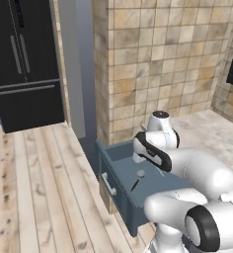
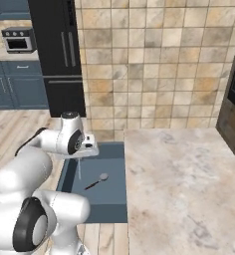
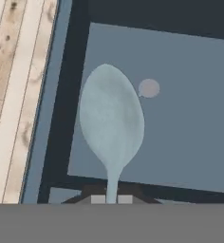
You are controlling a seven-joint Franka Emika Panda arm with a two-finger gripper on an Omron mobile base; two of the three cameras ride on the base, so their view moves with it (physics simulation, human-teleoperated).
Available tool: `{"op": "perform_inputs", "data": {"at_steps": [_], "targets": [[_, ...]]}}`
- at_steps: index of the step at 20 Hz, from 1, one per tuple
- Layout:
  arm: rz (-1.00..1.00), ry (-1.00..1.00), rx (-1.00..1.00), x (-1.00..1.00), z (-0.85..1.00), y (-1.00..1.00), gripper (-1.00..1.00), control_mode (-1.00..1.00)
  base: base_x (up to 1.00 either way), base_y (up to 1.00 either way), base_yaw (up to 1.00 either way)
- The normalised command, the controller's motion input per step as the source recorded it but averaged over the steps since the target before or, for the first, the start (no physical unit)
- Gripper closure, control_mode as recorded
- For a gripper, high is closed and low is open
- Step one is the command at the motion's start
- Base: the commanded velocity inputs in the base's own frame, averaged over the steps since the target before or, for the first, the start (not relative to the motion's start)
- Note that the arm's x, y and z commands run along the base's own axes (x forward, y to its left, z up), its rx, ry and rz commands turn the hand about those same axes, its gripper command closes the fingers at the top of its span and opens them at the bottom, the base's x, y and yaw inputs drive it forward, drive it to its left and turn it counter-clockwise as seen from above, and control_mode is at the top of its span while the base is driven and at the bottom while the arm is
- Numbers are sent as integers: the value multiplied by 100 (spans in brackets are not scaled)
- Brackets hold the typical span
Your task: Organize the utensils by type. Pick up the wooden spoons from the counter and place them in the open cabinet. Then pick up the metallic utensils from the counter and place them in the open drawer.
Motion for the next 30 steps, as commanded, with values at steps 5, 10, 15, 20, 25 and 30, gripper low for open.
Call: {"op": "perform_inputs", "data": {"at_steps": [5, 10, 15, 20, 25, 30], "targets": [[-47, 2, 0, 46, -20, -1, 100, -100, 0, 0, 0], [-39, 0, 0, 19, -32, -1, 100, -100, 0, 0, 0], [-31, 1, 0, 9, -36, -19, 100, -100, 0, 0, 0], [-18, 6, 0, 0, -37, -41, 100, -100, 0, 0, 0], [-16, 7, 3, 1, -48, -10, 100, -100, 0, 0, 0], [-22, 0, 2, 10, -45, 1, 100, -100, 0, 0, 0]]}}
